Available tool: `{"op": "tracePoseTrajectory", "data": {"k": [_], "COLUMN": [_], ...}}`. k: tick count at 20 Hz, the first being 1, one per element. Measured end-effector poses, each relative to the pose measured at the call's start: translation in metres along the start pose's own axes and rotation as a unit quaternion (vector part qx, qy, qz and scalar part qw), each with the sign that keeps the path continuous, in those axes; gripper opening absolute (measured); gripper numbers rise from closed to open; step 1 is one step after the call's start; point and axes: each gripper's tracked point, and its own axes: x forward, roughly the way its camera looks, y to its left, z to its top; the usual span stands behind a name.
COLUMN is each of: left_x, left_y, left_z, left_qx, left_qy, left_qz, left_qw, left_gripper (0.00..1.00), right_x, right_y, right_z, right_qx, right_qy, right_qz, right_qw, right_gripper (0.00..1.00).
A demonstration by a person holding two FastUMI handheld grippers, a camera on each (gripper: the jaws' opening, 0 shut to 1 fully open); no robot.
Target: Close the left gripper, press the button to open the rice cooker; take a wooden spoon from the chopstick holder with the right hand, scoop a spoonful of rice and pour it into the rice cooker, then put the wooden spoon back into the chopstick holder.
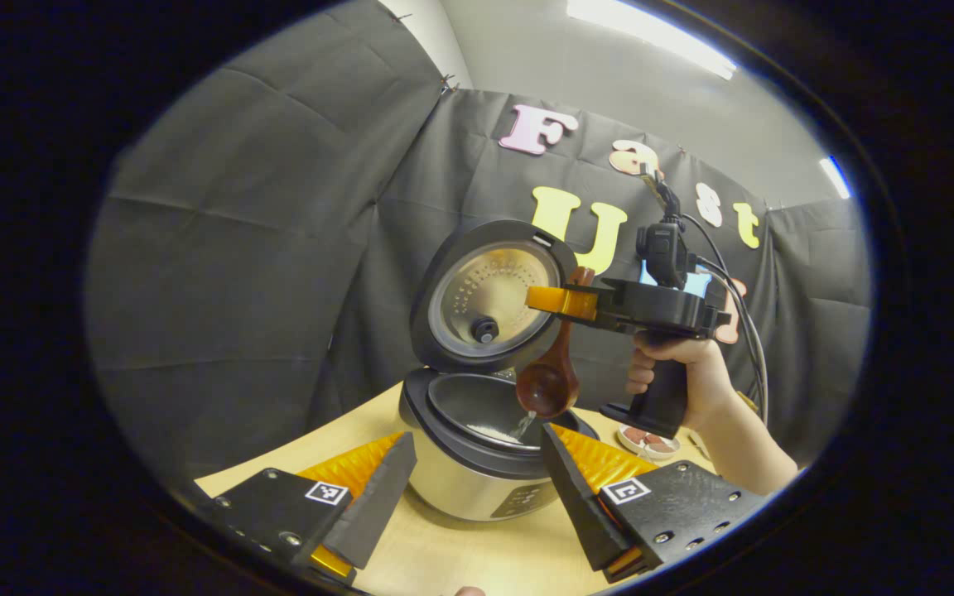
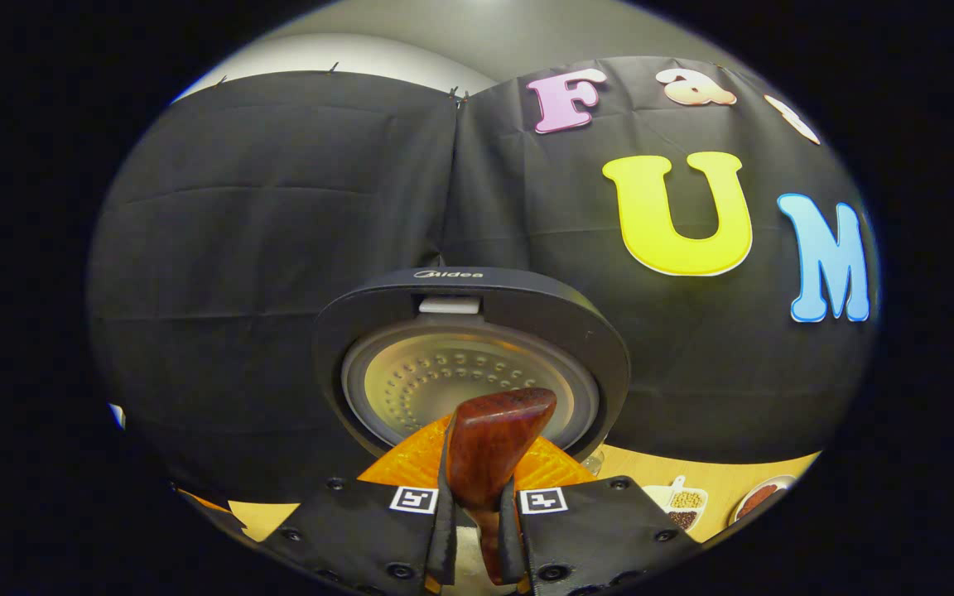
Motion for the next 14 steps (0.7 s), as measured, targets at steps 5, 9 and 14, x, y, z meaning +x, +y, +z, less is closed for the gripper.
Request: {"op": "tracePoseTrajectory", "data": {"k": [5,9,14], "left_x": [-0.001,-0.003,-0.012], "left_y": [0.0,-0.002,-0.022], "left_z": [0.001,0.002,0.009], "left_qx": [0.002,0.002,0.017], "left_qy": [-0.001,-0.002,-0.007], "left_qz": [0.003,-0.002,-0.01], "left_qw": [1.0,1.0,1.0], "left_gripper": [0.94,0.95,0.94], "right_x": [-0.009,-0.023,-0.051], "right_y": [0.006,0.0,-0.014], "right_z": [-0.002,-0.002,0.019], "right_qx": [-0.055,-0.073,-0.028], "right_qy": [-0.001,0.001,-0.024], "right_qz": [0.007,0.006,0.004], "right_qw": [0.998,0.997,0.999], "right_gripper": [0.22,0.22,0.22]}}
